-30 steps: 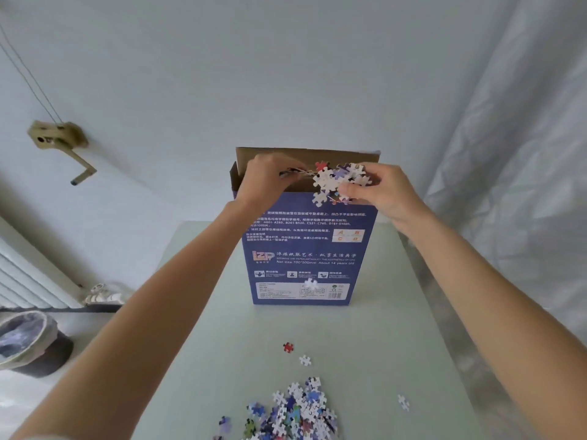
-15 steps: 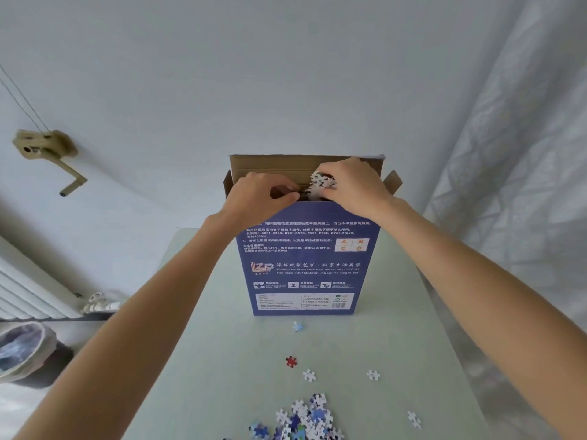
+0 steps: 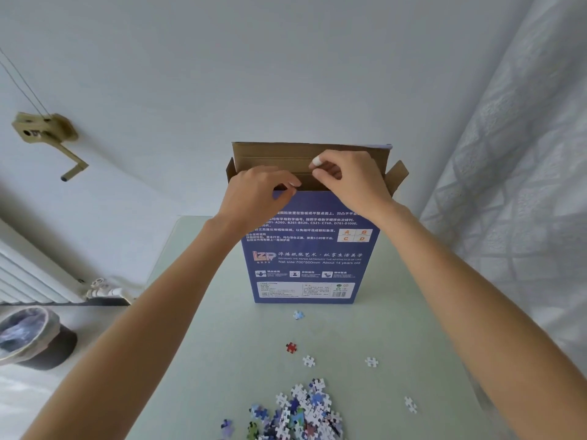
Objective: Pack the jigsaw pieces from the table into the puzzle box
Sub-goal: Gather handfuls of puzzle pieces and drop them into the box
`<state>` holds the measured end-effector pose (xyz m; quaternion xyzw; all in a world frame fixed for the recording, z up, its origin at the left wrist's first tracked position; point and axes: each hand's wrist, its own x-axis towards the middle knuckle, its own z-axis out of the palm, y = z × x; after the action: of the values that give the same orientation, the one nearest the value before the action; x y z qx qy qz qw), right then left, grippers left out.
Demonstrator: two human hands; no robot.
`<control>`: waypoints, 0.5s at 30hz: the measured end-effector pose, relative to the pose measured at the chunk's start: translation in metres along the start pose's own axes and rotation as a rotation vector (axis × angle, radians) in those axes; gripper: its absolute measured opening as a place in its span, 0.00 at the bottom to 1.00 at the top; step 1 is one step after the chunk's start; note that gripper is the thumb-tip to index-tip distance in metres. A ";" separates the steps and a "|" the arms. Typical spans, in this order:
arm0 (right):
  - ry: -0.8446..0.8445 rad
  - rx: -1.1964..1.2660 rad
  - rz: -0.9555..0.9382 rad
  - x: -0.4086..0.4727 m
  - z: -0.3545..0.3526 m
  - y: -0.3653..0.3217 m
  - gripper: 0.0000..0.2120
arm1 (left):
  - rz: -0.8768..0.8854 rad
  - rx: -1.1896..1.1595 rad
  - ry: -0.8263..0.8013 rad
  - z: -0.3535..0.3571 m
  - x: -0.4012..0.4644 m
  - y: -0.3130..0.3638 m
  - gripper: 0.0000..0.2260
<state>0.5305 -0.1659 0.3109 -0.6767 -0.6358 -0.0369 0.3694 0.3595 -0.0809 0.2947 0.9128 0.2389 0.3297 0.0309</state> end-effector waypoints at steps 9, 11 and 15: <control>0.087 -0.058 0.031 -0.194 0.055 0.030 0.08 | 0.067 -0.179 0.142 0.027 -0.115 0.051 0.09; -0.078 -0.029 0.195 -0.241 0.078 0.052 0.09 | -0.083 -0.249 0.067 0.048 -0.156 0.052 0.10; -0.451 -0.052 0.460 -0.324 0.116 0.096 0.20 | -0.449 -0.277 -0.206 0.092 -0.248 0.040 0.11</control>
<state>0.5062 -0.3643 0.0150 -0.8029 -0.5310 0.1823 0.2004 0.2675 -0.2204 0.0860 0.8527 0.3835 0.2497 0.2518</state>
